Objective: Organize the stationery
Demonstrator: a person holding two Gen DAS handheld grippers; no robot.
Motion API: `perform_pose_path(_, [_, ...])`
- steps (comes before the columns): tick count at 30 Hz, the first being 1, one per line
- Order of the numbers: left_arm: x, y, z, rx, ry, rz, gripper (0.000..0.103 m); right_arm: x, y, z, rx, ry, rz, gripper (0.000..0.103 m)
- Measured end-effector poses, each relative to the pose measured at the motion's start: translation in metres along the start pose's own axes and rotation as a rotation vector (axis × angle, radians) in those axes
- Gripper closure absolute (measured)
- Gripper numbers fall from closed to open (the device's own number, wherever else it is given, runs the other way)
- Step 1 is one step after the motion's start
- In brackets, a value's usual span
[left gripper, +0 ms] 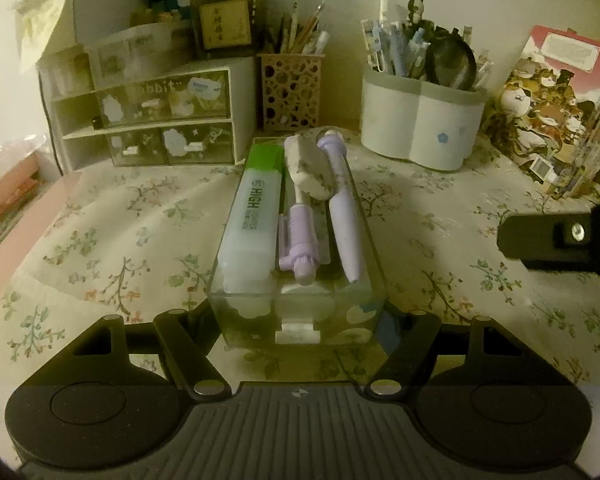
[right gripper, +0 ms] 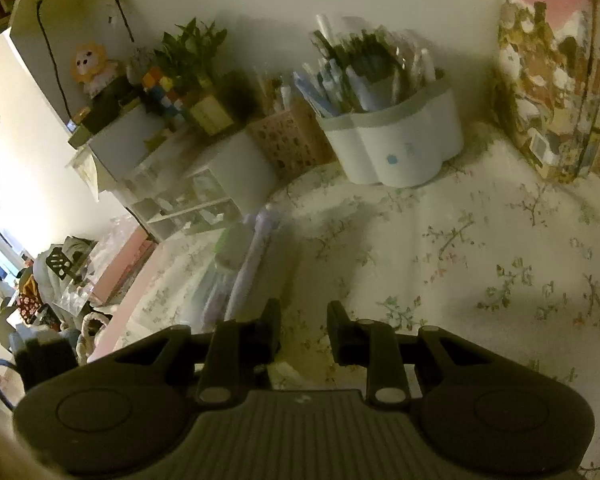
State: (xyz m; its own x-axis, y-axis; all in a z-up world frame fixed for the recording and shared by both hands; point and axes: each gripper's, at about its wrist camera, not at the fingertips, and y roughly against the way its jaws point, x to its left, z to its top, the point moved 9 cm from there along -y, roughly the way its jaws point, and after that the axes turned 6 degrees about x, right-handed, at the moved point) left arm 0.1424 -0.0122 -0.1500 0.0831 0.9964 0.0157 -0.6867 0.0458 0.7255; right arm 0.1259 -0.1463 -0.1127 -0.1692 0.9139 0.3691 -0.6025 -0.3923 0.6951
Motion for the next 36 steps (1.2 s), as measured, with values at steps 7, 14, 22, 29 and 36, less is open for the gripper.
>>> perform_pose_path(7, [0.001,-0.002,0.001,-0.027,0.0,0.004,0.03,-0.006,-0.003,-0.017,0.033,-0.015,-0.032,0.073])
perform_pose_path(14, [0.001,-0.002,0.002,-0.029,0.003,0.004,0.03,-0.015,-0.006,-0.025,0.063,-0.061,-0.056,0.068])
perform_pose_path(22, [0.002,-0.002,0.001,-0.032,0.002,0.002,0.03,-0.01,-0.012,-0.033,0.073,-0.079,-0.03,0.065])
perform_pose_path(29, [0.002,-0.002,0.002,-0.035,0.005,0.001,0.03,-0.006,-0.02,-0.035,0.06,-0.09,-0.03,0.065])
perform_pose_path(36, [0.002,-0.002,0.002,-0.036,0.005,-0.001,0.03,-0.007,-0.022,-0.038,0.063,-0.096,-0.025,0.064])
